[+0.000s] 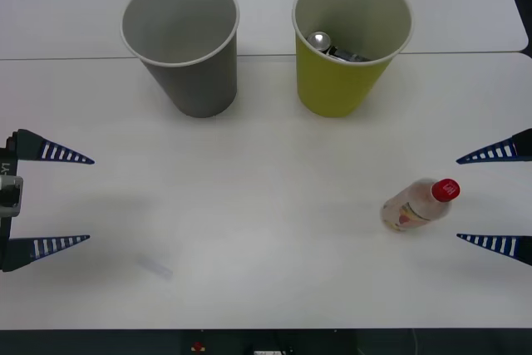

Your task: Put the can into the green bin and the plastic bottle into the gray bin

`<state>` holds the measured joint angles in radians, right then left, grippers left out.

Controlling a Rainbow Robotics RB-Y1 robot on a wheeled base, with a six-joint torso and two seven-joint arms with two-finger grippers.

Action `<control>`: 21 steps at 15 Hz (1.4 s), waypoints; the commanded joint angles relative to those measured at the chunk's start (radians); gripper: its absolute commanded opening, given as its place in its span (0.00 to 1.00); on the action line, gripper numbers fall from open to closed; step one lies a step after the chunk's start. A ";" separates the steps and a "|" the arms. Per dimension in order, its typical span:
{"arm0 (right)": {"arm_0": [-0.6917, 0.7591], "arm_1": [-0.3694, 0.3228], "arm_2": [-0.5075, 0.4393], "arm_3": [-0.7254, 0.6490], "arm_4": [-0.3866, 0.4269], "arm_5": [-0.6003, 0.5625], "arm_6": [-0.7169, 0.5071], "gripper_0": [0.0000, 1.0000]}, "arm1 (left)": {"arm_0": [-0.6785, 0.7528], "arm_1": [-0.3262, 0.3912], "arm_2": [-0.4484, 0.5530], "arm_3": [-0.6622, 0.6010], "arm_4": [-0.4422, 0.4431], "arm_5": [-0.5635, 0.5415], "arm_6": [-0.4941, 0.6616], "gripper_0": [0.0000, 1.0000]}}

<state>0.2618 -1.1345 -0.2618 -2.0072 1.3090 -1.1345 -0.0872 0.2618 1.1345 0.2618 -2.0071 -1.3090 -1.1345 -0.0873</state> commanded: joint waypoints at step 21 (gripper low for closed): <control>-0.050 0.127 0.006 0.449 -0.235 -0.125 0.388 1.00 | 0.000 0.000 0.000 0.000 0.000 0.000 0.000 1.00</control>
<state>0.2135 -1.0189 -0.2572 -1.5709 1.0726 -1.2558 0.2899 0.2618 1.1345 0.2618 -2.0071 -1.3090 -1.1345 -0.0873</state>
